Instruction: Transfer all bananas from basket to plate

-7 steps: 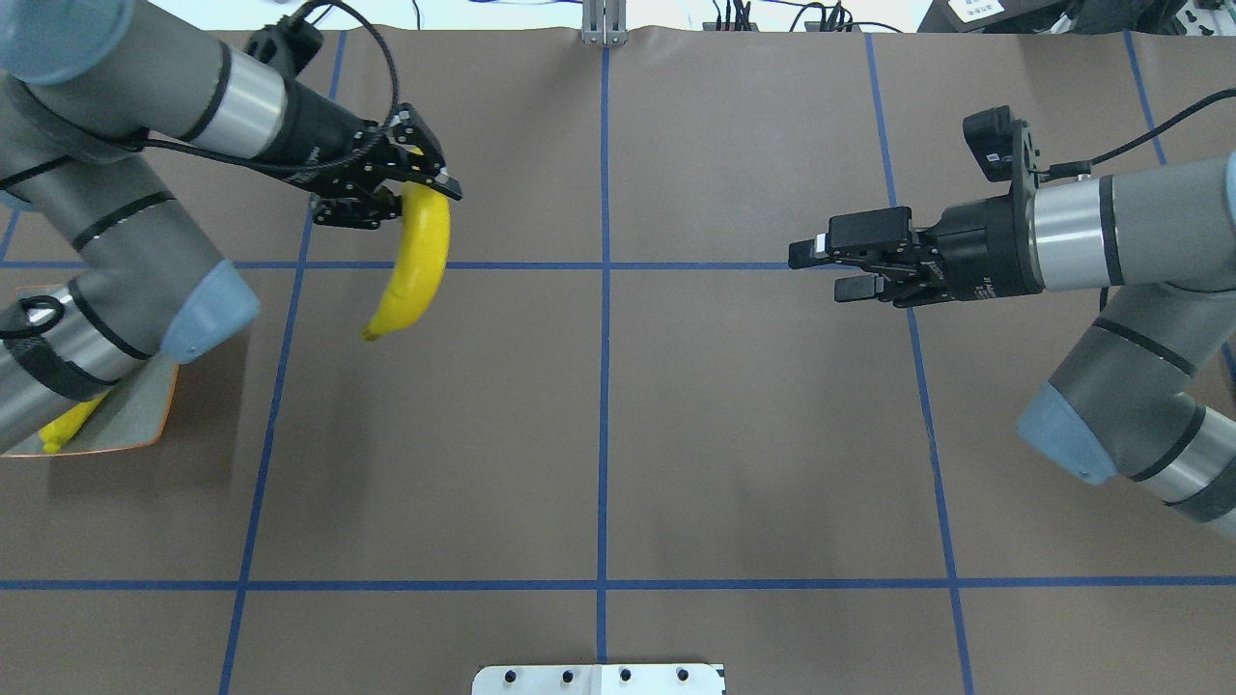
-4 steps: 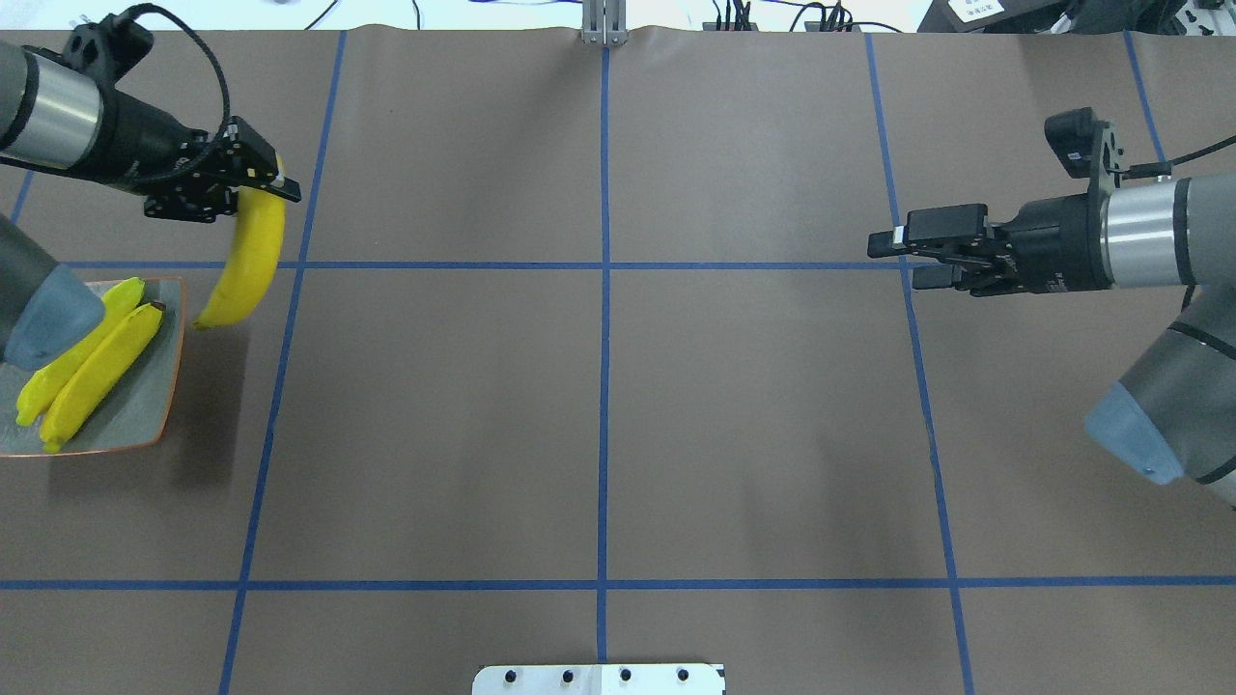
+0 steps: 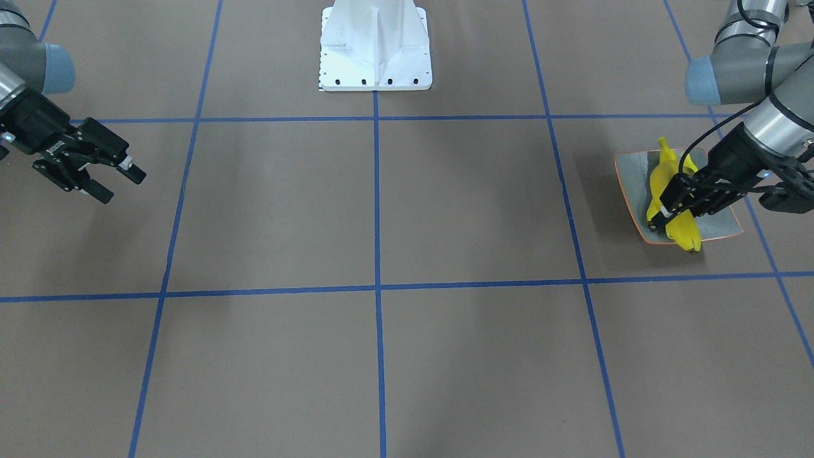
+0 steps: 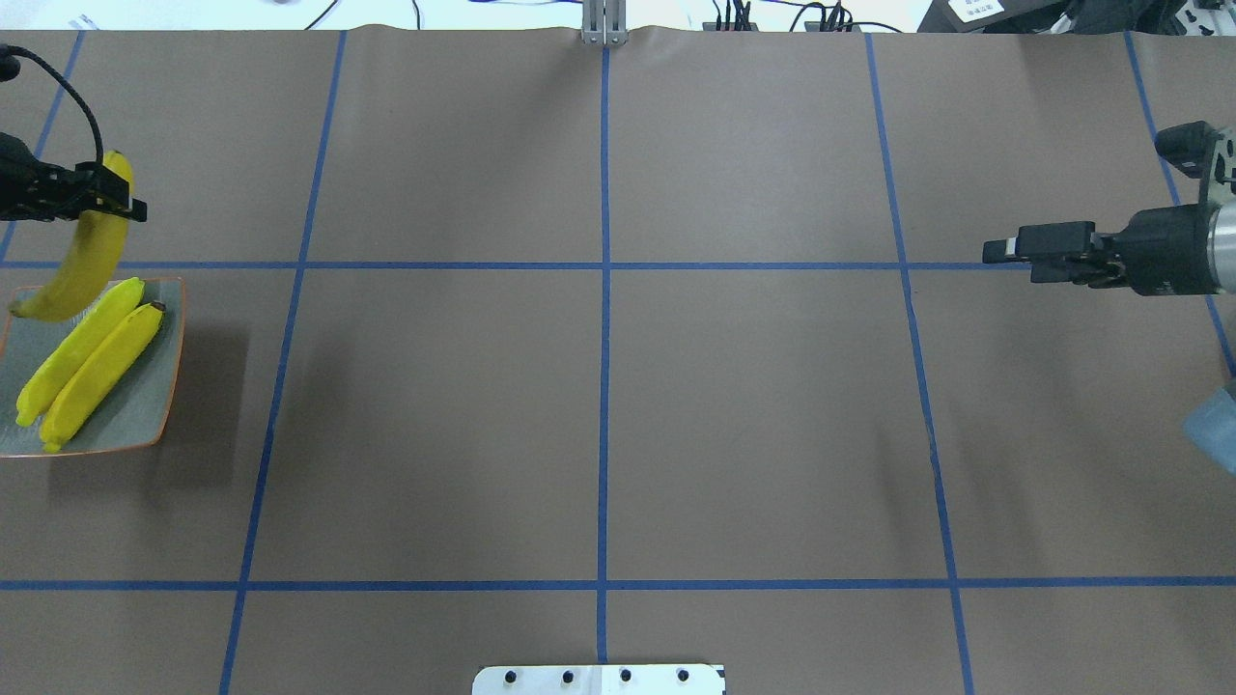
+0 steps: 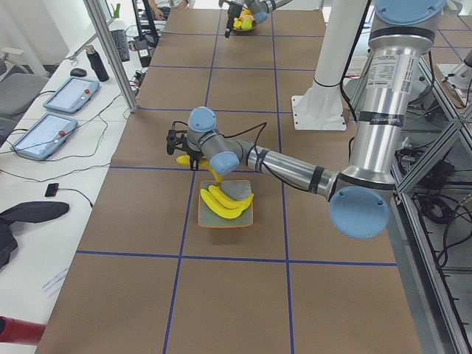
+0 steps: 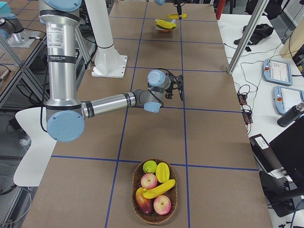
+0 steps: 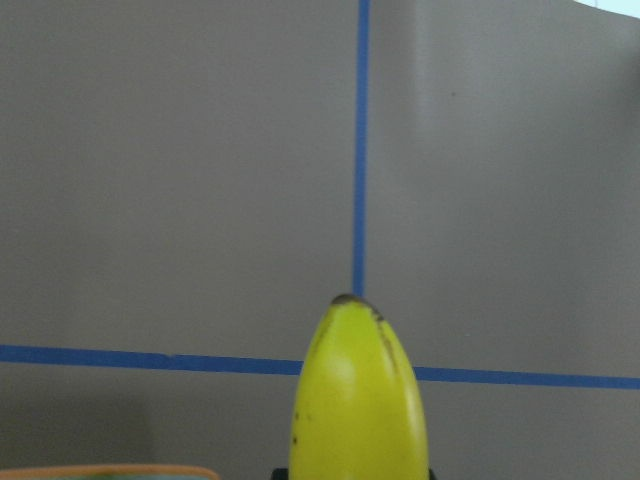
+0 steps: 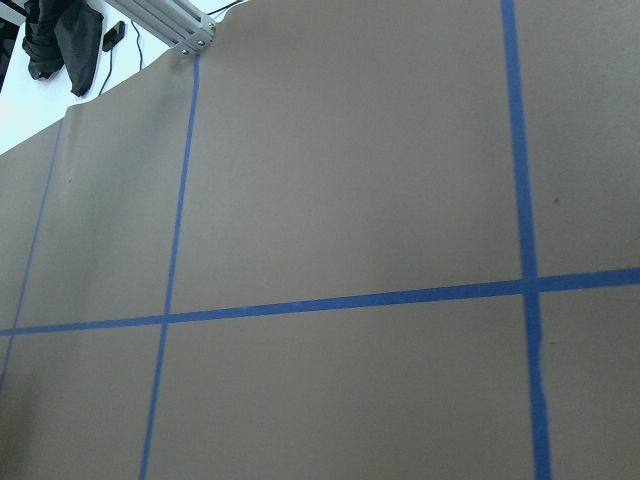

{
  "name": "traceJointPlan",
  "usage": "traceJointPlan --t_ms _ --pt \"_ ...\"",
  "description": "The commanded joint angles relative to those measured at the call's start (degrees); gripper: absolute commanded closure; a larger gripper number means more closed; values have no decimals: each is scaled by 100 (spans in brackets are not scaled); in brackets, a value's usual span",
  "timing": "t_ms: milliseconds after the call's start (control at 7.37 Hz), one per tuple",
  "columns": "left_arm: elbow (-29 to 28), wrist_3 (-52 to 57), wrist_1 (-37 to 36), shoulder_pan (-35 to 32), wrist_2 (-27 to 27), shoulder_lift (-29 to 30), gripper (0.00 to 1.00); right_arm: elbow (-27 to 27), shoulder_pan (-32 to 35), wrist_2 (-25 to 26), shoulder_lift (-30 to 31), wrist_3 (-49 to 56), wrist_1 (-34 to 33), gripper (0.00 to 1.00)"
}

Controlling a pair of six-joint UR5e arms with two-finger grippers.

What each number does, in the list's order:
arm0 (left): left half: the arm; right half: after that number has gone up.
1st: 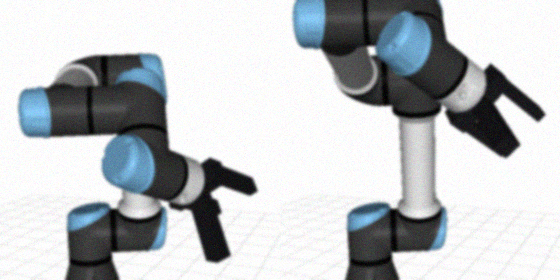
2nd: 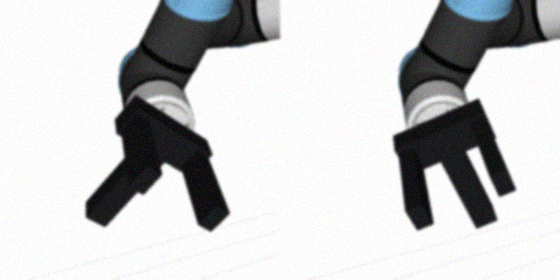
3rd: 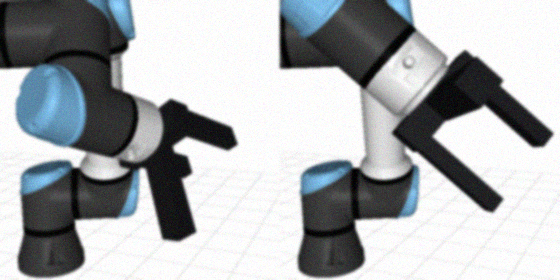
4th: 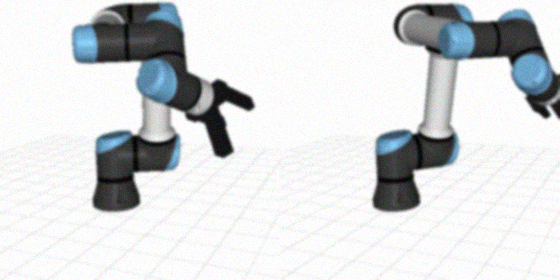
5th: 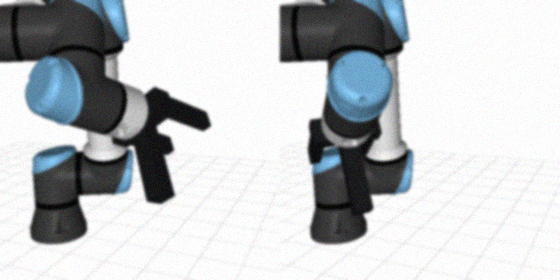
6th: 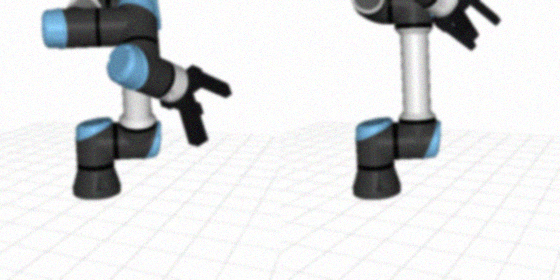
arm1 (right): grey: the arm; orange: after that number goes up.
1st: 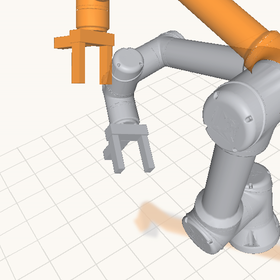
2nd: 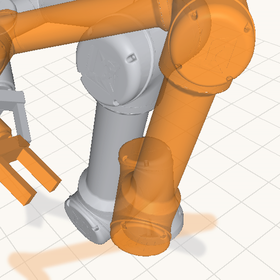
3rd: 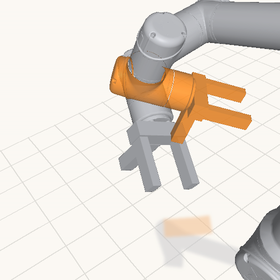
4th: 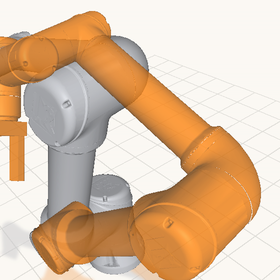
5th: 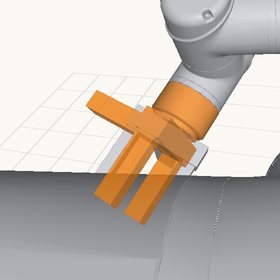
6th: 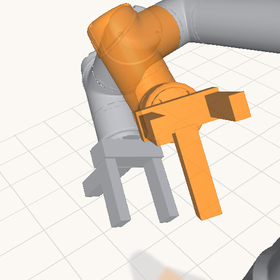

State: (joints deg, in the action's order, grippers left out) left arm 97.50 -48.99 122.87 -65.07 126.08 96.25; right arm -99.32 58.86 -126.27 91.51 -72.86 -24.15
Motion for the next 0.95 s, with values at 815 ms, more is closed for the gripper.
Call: traceJointPlan --t_ms 815 --pt "5 1269 -1545 618 -2341 -396 100 114 1242 -706 51 2435 -1707 0"
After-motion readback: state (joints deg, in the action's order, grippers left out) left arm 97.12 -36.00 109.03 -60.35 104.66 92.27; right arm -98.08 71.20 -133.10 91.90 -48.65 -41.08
